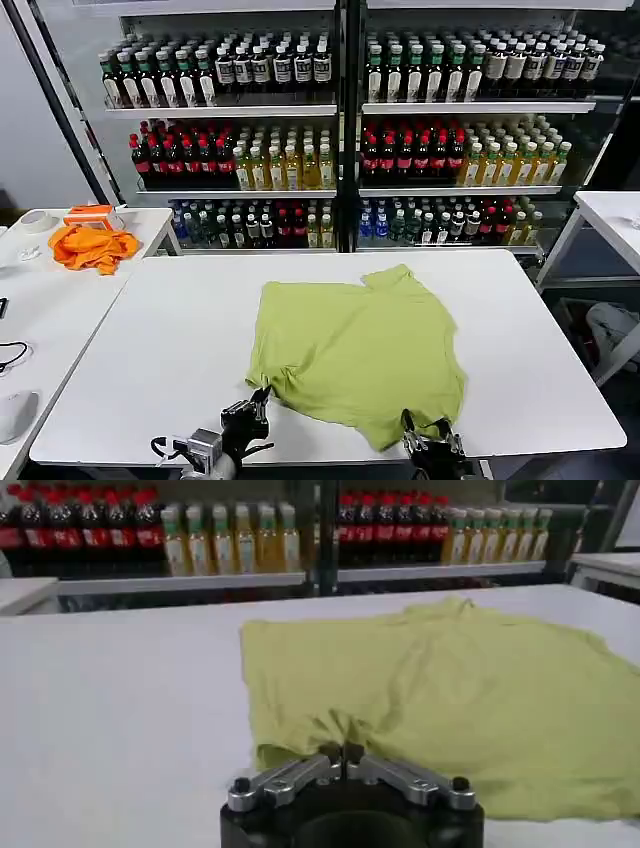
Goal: Fold and organize the clothes.
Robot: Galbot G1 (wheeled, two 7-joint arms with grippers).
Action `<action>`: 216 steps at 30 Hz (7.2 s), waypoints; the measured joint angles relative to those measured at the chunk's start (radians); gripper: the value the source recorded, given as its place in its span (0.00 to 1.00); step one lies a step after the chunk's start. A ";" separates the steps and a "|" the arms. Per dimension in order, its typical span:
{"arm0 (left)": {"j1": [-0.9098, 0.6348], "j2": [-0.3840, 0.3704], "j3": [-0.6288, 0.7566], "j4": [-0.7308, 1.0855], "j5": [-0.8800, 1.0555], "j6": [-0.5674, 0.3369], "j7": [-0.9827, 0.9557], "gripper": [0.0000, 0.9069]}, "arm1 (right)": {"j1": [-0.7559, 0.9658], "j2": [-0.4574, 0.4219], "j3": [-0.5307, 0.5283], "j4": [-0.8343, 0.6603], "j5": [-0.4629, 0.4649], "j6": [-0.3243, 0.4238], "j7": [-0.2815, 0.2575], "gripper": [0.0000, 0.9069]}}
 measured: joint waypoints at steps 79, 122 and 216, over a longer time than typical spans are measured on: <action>-0.223 0.023 0.045 0.190 0.005 -0.032 -0.017 1.00 | 0.313 -0.236 0.077 -0.152 -0.014 -0.074 -0.080 1.00; -0.152 -0.014 0.030 0.184 0.006 -0.032 -0.015 0.07 | 0.250 -0.256 0.104 -0.190 0.150 -0.099 -0.084 0.00; -0.611 0.039 0.169 0.476 -0.114 0.120 -0.049 0.02 | 1.036 -0.132 -0.284 -0.786 0.319 -0.197 0.031 0.04</action>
